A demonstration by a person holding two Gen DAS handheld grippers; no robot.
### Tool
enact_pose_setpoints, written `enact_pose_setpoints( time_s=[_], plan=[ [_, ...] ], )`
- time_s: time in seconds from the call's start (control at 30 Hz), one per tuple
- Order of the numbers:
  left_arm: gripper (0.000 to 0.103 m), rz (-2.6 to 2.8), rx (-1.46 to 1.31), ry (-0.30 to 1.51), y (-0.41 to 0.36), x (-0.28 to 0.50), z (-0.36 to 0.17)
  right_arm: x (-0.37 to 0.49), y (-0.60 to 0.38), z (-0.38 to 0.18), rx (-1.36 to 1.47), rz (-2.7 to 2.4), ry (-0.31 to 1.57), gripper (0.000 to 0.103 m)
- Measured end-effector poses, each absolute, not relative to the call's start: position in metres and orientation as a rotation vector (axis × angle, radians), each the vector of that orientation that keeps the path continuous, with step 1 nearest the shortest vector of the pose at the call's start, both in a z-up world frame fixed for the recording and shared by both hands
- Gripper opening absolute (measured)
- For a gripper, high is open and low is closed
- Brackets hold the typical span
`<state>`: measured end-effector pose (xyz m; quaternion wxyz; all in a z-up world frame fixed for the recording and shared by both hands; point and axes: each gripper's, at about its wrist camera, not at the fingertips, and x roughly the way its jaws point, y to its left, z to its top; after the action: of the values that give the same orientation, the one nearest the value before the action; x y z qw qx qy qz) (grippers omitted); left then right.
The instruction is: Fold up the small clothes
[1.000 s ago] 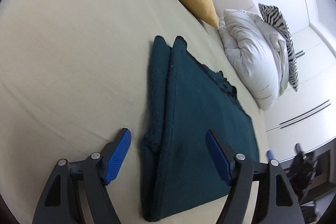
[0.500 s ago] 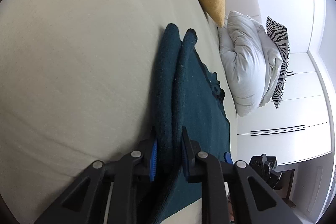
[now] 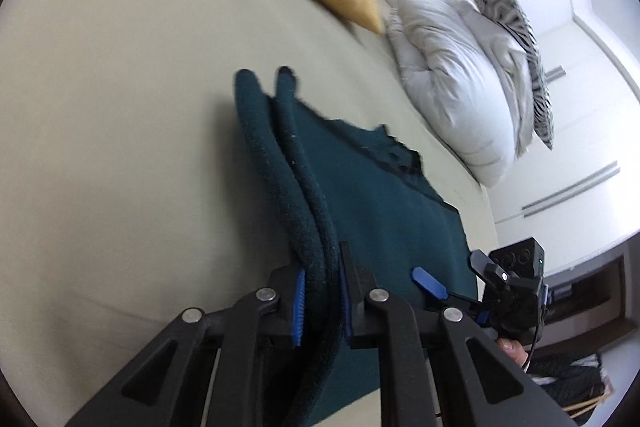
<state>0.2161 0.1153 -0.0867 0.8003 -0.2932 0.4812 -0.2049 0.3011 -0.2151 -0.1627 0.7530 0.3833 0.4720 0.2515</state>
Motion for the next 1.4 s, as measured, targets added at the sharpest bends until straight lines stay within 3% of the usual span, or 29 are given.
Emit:
enact_pose_setpoints(
  time_s=[0.27, 0.47, 0.57, 0.67, 0.83, 0.97, 1.07, 1.13, 1.2, 1.4],
  plan=[
    [0.014, -0.632, -0.423, 1.019, -0.037, 0.236, -0.035, 0.292, -0.301, -0.157, 1.09, 0.55, 0.949, 0.094],
    [0.018, -0.71, -0.459, 1.122, -0.134, 0.243, -0.095, 0.296, -0.355, -0.179, 1.237, 0.551, 0.942, 0.093],
    [0.027, -0.761, -0.485, 1.107, -0.129, 0.228, -0.096, 0.297, -0.364, -0.186, 1.27, 0.577, 0.952, 0.092],
    [0.061, -0.816, -0.538, 1.047, -0.106, 0.211, -0.072, 0.301, -0.36, -0.184, 1.199, 0.58, 0.986, 0.093],
    [0.064, -0.791, -0.577, 0.918, -0.047, 0.185, -0.045, 0.303, -0.356, -0.179, 1.168, 0.554, 1.015, 0.093],
    [0.063, -0.733, -0.572, 0.952, -0.025, 0.182, -0.062, 0.306, -0.347, -0.175, 1.137, 0.525, 1.052, 0.091],
    [0.062, -0.722, -0.578, 0.967, -0.021, 0.177, -0.075, 0.308, -0.333, -0.171, 1.048, 0.479, 1.106, 0.081],
    [0.062, -0.723, -0.58, 0.978, -0.022, 0.178, -0.083, 0.311, -0.322, -0.17, 0.974, 0.459, 1.137, 0.061],
    [0.062, -0.722, -0.579, 0.987, -0.023, 0.177, -0.084, 0.315, -0.313, -0.17, 0.877, 0.405, 1.183, 0.019],
    [0.062, -0.72, -0.556, 0.984, -0.028, 0.178, -0.081, 0.312, -0.329, -0.142, 0.733, 0.378, 1.114, 0.013]
  ],
)
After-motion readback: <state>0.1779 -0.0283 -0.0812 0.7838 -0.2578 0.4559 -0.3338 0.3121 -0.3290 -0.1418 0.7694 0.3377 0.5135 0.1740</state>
